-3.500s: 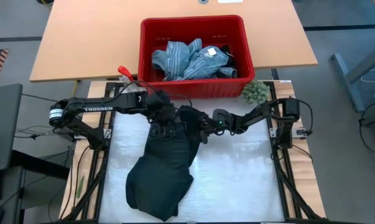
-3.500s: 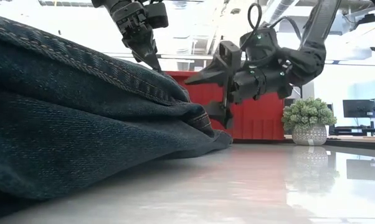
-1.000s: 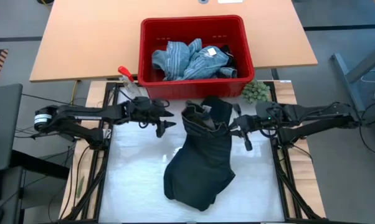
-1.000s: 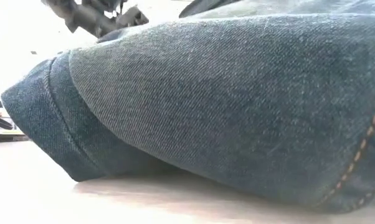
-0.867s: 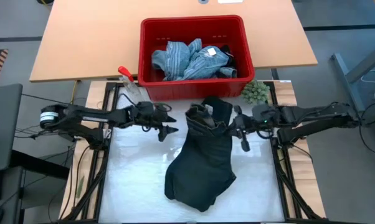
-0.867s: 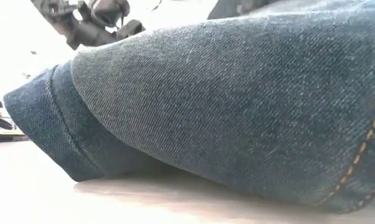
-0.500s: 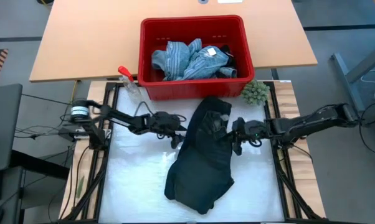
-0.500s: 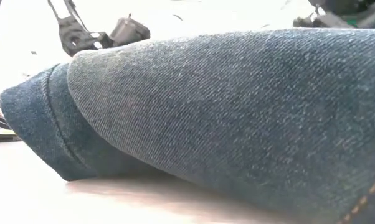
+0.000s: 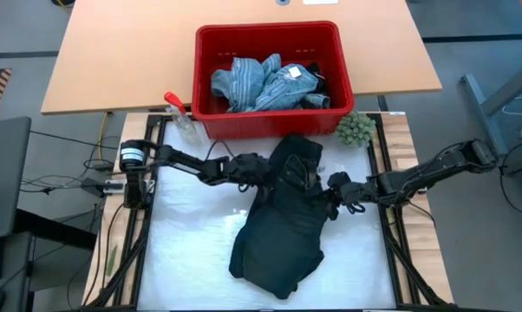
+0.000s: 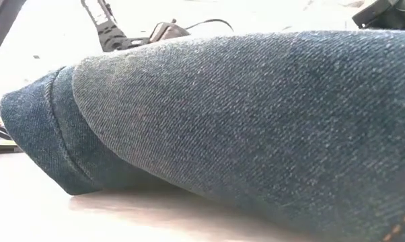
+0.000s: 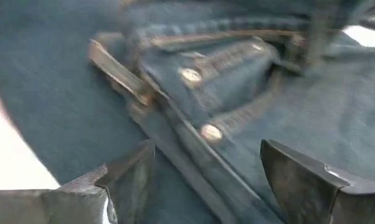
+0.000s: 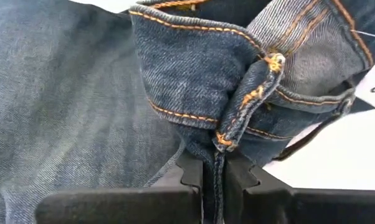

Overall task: Fold Laundry from Bin
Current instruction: Fold the dark blue pants

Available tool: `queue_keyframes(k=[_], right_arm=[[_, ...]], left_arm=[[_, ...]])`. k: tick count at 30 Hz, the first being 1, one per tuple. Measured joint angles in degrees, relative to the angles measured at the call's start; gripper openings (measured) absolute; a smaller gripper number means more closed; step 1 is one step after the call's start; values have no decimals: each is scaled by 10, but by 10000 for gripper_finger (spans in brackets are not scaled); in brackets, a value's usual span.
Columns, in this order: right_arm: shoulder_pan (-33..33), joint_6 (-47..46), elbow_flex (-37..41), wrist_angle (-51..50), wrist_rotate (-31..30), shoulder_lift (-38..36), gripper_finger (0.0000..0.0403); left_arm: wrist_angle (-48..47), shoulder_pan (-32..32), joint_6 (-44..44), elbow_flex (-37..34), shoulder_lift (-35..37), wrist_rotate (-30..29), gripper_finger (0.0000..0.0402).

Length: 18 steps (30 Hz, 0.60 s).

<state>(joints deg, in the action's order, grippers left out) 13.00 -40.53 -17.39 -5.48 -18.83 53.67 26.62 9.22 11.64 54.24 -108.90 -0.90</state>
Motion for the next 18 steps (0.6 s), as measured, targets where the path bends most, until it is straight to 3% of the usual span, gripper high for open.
queue_keyframes(k=[7,10,18], right_arm=[[20,-17,0,-8,-11,0,46],[30,-24,0,-20,-27,1,49],[36,-27,1,-23,-29,1,65]], left_arm=[[-61,20,4,63,-18,14,279],[-67,21,24,90,-61,50,279],[-156,8,22,190,-164,52,277]])
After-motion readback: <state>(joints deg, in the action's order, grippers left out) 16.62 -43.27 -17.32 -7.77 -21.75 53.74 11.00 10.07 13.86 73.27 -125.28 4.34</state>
